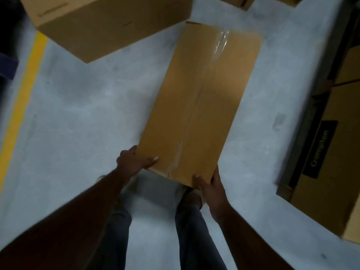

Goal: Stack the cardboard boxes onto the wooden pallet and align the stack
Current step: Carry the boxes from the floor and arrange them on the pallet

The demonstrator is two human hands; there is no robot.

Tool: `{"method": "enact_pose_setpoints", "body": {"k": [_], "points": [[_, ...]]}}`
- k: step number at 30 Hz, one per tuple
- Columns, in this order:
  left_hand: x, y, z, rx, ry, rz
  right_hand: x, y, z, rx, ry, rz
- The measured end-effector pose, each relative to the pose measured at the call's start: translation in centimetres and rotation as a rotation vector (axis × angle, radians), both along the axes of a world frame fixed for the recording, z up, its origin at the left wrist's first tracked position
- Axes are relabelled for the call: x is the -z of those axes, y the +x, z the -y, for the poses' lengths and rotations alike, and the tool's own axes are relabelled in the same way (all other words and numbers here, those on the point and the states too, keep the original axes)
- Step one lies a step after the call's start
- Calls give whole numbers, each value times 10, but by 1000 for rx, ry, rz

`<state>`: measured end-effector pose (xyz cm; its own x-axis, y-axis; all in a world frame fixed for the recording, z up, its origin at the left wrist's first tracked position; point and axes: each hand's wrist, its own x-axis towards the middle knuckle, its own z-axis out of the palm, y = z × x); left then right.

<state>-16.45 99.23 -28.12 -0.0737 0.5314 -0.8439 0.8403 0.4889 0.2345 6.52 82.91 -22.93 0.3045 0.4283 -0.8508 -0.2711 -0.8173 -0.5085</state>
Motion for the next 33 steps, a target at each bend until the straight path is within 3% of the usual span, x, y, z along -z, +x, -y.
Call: {"method": "enact_pose_setpoints", "body": {"k": [4, 7, 16, 24, 29, 33], "points": [[-38, 16, 12, -128, 67, 265, -20, 26, 12, 122, 48, -29], [-100, 27, 33, -157, 56, 341, -63, 39, 24, 193, 71, -106], [-306, 41, 143, -278, 166, 489, -262, 74, 101, 162, 137, -70], [-464, 52, 216, -208, 306, 682, -429, 70, 190, 152, 316, 63], [-524, 46, 280, -195, 375, 808, -501, 62, 266, 204, 372, 91], [-551, 61, 317, -256, 295, 872, -531, 70, 311, 245, 406, 104]]}}
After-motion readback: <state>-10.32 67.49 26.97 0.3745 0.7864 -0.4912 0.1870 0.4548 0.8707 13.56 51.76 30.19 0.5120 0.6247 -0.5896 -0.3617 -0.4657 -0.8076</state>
